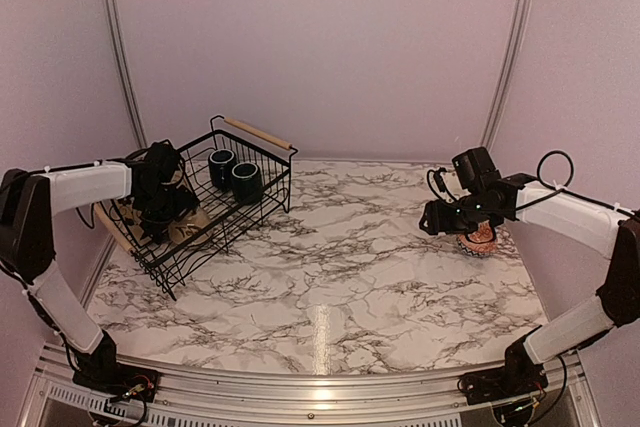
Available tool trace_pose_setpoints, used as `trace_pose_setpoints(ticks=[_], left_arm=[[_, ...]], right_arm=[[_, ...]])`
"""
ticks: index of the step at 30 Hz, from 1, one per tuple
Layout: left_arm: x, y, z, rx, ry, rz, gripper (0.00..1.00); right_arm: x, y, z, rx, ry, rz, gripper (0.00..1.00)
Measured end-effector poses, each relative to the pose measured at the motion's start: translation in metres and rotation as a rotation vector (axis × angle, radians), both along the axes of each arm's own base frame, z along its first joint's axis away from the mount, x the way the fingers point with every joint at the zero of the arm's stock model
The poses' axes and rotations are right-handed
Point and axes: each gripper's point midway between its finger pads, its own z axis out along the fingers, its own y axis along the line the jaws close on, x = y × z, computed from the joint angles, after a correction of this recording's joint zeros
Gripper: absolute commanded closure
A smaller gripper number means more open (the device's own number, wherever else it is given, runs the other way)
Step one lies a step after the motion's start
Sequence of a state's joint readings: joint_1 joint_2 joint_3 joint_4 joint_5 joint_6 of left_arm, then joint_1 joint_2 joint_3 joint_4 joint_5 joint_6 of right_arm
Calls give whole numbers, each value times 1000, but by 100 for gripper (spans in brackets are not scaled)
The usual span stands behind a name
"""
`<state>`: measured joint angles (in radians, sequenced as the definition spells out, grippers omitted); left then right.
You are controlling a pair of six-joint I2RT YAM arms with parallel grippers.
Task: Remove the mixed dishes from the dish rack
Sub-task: Adjust the bowl on the dish rack.
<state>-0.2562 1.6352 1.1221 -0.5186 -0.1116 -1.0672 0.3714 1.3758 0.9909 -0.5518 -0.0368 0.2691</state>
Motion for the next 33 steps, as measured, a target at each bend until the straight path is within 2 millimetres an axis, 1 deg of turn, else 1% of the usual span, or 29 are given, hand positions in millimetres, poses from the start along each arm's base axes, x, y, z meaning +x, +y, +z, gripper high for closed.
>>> trace_pose_setpoints(ticks=[8, 19, 22, 28, 33], left_arm=[[19, -6, -4, -18, -20, -1, 1], [26, -11, -5, -29, -53, -25, 1], [23, -11, -6, -31, -68, -46, 1], [4, -10, -4, -60, -119, -71, 1], [4, -12, -5, -86, -142, -77, 1]], right_arm=[[0, 1, 0, 3, -1, 1, 36], [-1, 0, 0, 3, -2, 1, 36], [-1, 0, 1, 4, -4, 1, 37], [-1, 1, 2, 8, -6, 2, 37], [-1, 1, 3, 9, -9, 2, 37]])
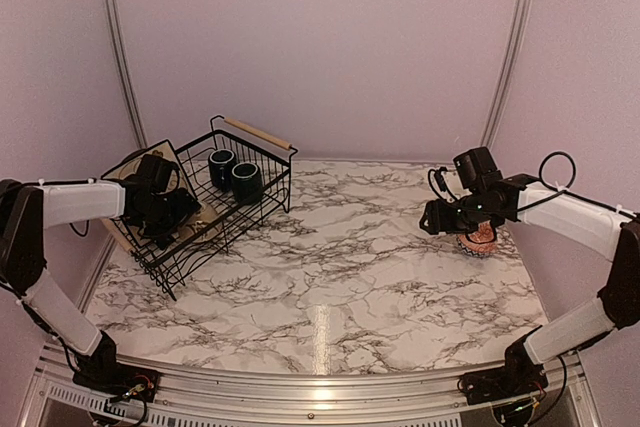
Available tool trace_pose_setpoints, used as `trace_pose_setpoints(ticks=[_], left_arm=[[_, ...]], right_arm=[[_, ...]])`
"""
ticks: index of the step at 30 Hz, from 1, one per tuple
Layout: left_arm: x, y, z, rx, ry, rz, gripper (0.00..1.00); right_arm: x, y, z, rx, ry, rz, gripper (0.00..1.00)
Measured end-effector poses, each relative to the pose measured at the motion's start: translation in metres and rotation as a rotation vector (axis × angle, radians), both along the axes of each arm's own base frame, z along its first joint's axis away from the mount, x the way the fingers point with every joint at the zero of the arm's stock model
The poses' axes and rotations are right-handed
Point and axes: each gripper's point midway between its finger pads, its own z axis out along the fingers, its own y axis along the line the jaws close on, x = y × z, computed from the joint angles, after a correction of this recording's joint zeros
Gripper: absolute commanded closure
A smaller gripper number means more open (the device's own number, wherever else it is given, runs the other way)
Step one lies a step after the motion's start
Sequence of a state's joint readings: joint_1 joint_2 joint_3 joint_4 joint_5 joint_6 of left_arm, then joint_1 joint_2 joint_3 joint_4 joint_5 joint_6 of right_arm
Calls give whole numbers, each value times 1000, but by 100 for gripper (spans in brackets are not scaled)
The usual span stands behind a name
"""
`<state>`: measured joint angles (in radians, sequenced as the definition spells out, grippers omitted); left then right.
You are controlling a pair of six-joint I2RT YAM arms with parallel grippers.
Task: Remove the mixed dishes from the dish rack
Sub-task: Adjust the bowl on the dish rack.
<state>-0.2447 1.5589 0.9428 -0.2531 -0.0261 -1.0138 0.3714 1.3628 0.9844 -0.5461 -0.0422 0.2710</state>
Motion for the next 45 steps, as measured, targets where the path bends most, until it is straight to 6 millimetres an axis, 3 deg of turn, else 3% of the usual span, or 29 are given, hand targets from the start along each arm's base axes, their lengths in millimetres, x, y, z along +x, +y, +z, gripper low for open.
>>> trace_pose_setpoints(ticks=[10, 23, 32, 41, 45], left_arm=[[7, -6, -7, -80, -68, -18, 1], [31, -29, 1, -167, -172, -98, 1], [37, -34, -12, -184, -139, -99, 1], [58, -38, -15, -170, -79, -80, 1], [58, -36, -16, -158, -66, -70, 1]], right_arm=[[-1, 0, 1, 5, -2, -5, 37], [0, 0, 1, 9, -4, -6, 37], [-1, 0, 1, 10, -4, -7, 37], [0, 0, 1, 10, -4, -7, 38], [0, 0, 1, 10, -4, -7, 38]])
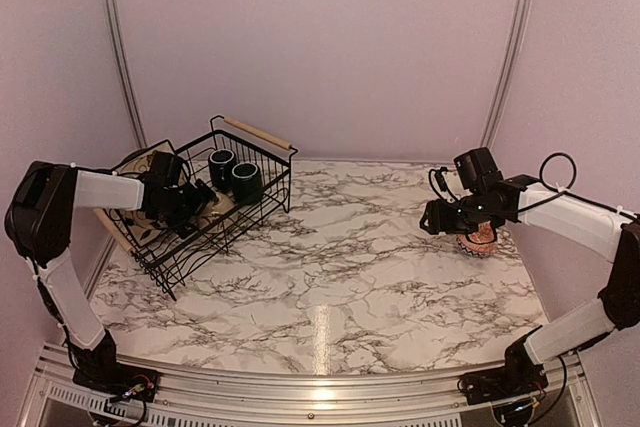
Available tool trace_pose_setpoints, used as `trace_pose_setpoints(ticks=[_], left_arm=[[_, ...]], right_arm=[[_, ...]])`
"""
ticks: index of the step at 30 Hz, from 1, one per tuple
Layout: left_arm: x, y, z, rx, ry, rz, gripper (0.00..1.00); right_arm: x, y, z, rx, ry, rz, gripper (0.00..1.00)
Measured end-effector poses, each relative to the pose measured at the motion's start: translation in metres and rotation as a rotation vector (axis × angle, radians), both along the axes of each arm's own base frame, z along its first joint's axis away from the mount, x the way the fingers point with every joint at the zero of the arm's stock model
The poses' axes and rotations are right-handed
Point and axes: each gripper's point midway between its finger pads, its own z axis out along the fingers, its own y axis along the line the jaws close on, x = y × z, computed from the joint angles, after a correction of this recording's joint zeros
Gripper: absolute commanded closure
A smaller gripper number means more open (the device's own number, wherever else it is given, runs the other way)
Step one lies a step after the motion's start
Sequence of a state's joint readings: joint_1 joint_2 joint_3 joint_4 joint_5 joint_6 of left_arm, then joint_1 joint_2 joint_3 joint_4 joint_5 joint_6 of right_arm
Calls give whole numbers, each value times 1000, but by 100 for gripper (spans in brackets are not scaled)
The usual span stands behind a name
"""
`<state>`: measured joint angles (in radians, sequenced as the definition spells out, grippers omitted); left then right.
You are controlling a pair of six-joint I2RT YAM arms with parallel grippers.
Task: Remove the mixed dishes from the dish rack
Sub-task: Adjust the bowl on the dish rack.
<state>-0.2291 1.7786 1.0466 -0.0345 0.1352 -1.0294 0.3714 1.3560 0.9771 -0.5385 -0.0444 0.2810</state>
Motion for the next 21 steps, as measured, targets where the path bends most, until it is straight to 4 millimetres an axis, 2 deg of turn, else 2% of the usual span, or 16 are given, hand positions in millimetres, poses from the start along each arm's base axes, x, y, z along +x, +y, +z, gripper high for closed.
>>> trace_pose_setpoints(ticks=[6, 21], left_arm=[[-6, -9, -4, -82, -56, -19, 1], [7, -22, -3, -175, -154, -47, 1]], right_arm=[[0, 0, 0, 3, 0, 0, 39], [0, 1, 0, 5, 0, -1, 40]])
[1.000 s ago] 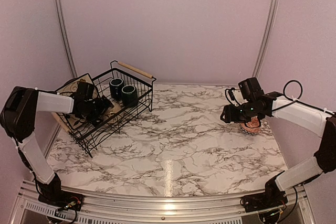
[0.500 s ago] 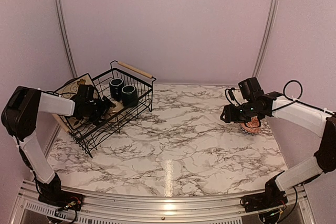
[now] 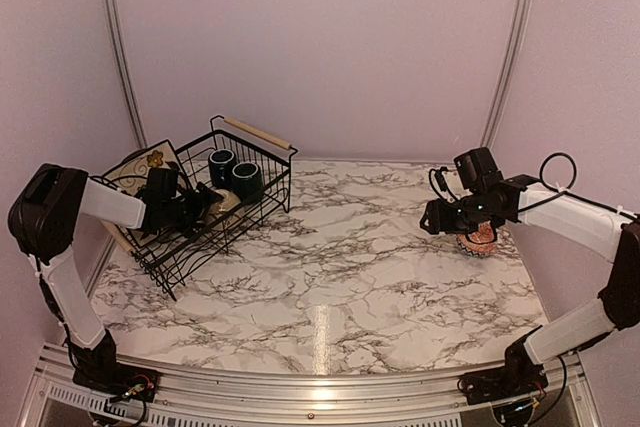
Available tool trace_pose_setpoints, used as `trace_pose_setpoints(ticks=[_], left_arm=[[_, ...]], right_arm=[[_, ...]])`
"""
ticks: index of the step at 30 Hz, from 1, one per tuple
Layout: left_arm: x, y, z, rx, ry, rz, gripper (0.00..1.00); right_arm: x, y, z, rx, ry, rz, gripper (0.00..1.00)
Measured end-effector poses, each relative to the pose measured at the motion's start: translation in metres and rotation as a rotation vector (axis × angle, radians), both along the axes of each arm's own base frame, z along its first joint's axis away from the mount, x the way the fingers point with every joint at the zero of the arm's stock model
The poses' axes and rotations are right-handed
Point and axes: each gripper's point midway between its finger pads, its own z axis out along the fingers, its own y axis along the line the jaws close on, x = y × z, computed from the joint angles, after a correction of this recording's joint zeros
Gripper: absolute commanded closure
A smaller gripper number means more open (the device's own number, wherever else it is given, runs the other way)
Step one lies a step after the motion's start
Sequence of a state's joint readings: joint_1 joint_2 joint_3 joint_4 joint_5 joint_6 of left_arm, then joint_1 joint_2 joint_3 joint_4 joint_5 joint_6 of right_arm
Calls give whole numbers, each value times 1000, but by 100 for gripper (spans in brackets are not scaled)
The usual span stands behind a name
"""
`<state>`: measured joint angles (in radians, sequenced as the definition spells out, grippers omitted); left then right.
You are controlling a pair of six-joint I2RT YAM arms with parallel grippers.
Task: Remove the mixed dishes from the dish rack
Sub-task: Adjust the bowl on the dish rack.
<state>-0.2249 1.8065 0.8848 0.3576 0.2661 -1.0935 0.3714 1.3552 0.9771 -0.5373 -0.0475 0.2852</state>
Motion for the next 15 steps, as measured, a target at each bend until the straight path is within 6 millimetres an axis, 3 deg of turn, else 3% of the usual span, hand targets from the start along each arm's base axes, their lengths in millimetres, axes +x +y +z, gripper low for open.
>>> trace_pose_setpoints(ticks=[11, 15], left_arm=[[0, 0, 7, -66, -35, 19, 1], [0, -3, 17, -103, -54, 22, 1]], right_arm=[[0, 1, 1, 7, -1, 1, 40], [0, 2, 1, 13, -1, 5, 40]])
